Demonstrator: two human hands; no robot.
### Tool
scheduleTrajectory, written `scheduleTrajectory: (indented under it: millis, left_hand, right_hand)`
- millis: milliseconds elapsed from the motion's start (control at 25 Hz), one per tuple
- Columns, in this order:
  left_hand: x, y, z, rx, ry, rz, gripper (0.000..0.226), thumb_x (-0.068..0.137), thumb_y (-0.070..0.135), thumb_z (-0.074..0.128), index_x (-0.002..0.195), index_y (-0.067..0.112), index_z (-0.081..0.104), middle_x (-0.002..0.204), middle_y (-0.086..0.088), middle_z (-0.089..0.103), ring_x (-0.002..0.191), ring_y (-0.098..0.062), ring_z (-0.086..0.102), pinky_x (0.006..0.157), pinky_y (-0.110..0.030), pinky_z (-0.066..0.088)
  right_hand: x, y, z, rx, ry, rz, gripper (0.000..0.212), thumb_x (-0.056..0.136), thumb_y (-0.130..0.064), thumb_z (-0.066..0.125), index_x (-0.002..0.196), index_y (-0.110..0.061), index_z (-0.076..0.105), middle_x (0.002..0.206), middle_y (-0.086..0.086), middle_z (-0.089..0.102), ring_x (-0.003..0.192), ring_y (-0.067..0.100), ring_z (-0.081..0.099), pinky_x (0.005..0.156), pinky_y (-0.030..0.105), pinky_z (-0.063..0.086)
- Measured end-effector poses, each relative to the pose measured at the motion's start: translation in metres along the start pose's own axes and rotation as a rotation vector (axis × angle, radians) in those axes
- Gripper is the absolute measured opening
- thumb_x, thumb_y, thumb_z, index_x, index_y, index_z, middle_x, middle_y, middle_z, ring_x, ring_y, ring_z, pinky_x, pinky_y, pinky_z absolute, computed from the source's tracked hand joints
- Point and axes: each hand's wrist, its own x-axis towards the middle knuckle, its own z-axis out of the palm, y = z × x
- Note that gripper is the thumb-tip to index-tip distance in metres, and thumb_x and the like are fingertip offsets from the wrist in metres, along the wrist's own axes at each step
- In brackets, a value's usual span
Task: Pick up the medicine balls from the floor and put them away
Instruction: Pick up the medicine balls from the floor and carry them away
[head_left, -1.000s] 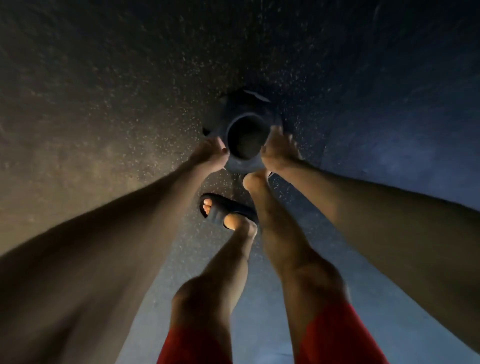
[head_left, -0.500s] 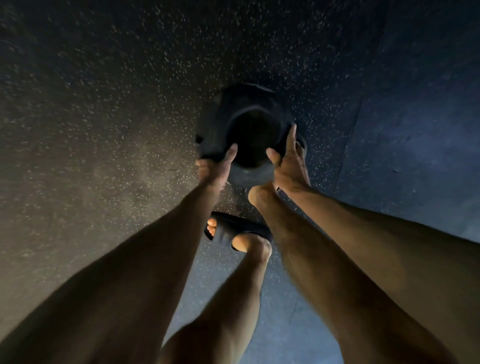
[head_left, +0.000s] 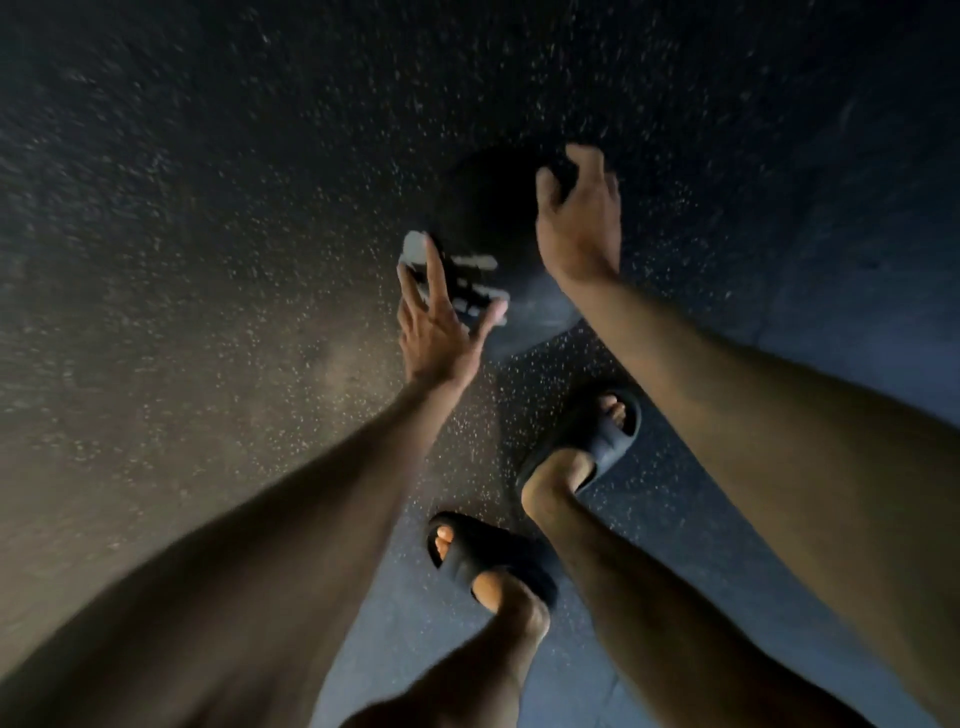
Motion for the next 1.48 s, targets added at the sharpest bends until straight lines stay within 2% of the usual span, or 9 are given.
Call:
scheduleTrajectory:
  millis: [200, 440, 560, 720, 880, 1040, 1160, 1320, 1480]
  left_hand:
    - [0.135, 0.08, -0.059, -0.23, 0.082, -0.271, 0.078, 0.095, 0.062, 0.048, 0.159, 0.029, 0.017, 0.162, -0.016, 0.023, 0.146, -0.041, 0.027, 0.113, -0.052, 0.031]
    - [0.187, 0.071, -0.108, -0.214, 0.048, 0.022, 0.077, 0.097, 0.053, 0.05, 0.159, 0.022, 0.017, 0.166, -0.013, 0.015, 0.153, -0.032, 0.015, 0.118, -0.049, 0.027]
    - [0.232, 0.073, -0.139, -0.191, -0.089, 0.057, 0.094, 0.086, 0.068, 0.049, 0.16, 0.026, 0.008, 0.167, -0.012, 0.011, 0.153, -0.034, 0.014, 0.118, -0.053, 0.027]
    - [0.291, 0.104, -0.169, -0.137, -0.191, 0.081, 0.092, 0.093, 0.038, 0.065, 0.161, 0.024, 0.004, 0.167, -0.015, 0.01, 0.153, -0.035, 0.014, 0.123, -0.051, 0.022]
    - [0.353, 0.147, -0.203, -0.063, -0.2, 0.103, 0.083, 0.098, 0.039, 0.057, 0.16, 0.028, 0.002, 0.167, -0.015, 0.006, 0.155, -0.03, 0.004, 0.124, -0.041, 0.01]
    - [0.432, 0.187, -0.243, -0.124, -0.16, 0.181, 0.087, 0.095, 0.035, 0.064, 0.161, 0.024, 0.008, 0.167, -0.015, -0.001, 0.155, -0.031, -0.003, 0.124, -0.044, 0.013]
    - [0.491, 0.205, -0.259, -0.063, -0.189, 0.134, 0.089, 0.093, 0.034, 0.066, 0.16, 0.03, 0.007, 0.167, -0.018, -0.001, 0.154, -0.034, 0.006, 0.122, -0.047, 0.024]
    - [0.529, 0.232, -0.268, -0.041, -0.24, 0.158, 0.083, 0.095, 0.043, 0.059, 0.157, 0.046, 0.003, 0.167, -0.007, 0.002, 0.151, -0.037, 0.018, 0.1, -0.045, 0.049]
    - [0.56, 0.277, -0.292, 0.017, -0.27, 0.057, 0.087, 0.098, 0.04, 0.058, 0.157, 0.044, -0.005, 0.167, -0.014, 0.0, 0.147, -0.04, 0.028, 0.103, -0.051, 0.047]
  right_hand:
    - [-0.033, 0.036, 0.007, -0.204, -0.264, -0.015, 0.076, 0.096, -0.052, 0.054, 0.157, -0.032, 0.013, 0.161, 0.015, 0.021, 0.145, 0.036, 0.027, 0.113, 0.058, 0.034]
    - [0.085, -0.074, 0.042, -0.137, -0.256, -0.04, 0.083, 0.101, -0.046, 0.048, 0.158, -0.032, -0.011, 0.166, 0.014, -0.013, 0.151, 0.042, -0.015, 0.122, 0.058, 0.009]
    - [0.177, -0.157, 0.045, -0.211, -0.174, 0.089, 0.073, 0.104, -0.04, 0.041, 0.16, -0.027, -0.003, 0.167, 0.015, -0.008, 0.151, 0.044, -0.011, 0.123, 0.056, 0.006]
    - [0.278, -0.238, 0.02, -0.066, -0.082, 0.051, 0.062, 0.103, -0.031, 0.047, 0.158, -0.019, 0.022, 0.161, 0.011, 0.03, 0.147, 0.029, 0.029, 0.119, 0.037, 0.024]
    - [0.291, -0.251, -0.003, -0.095, 0.076, -0.005, 0.051, 0.102, -0.024, 0.047, 0.151, -0.016, 0.035, 0.151, 0.01, 0.043, 0.135, 0.024, 0.046, 0.104, 0.031, 0.04]
    - [0.274, -0.218, 0.018, -0.215, -0.233, 0.113, 0.084, 0.096, -0.046, 0.055, 0.16, -0.029, 0.003, 0.165, 0.013, 0.014, 0.15, 0.033, 0.021, 0.116, 0.054, 0.03]
    - [0.318, -0.251, 0.035, -0.109, -0.296, 0.08, 0.096, 0.096, -0.045, 0.058, 0.156, -0.035, -0.017, 0.166, 0.012, -0.013, 0.154, 0.033, 0.003, 0.12, 0.056, 0.025]
    - [0.406, -0.312, 0.021, -0.086, -0.222, 0.09, 0.089, 0.101, -0.029, 0.053, 0.156, -0.036, -0.017, 0.161, 0.013, -0.03, 0.151, 0.037, -0.016, 0.113, 0.055, 0.038]
    - [0.475, -0.354, -0.017, -0.235, -0.285, 0.133, 0.074, 0.104, -0.029, 0.043, 0.159, -0.032, -0.006, 0.165, 0.013, -0.019, 0.152, 0.037, -0.011, 0.117, 0.054, 0.031]
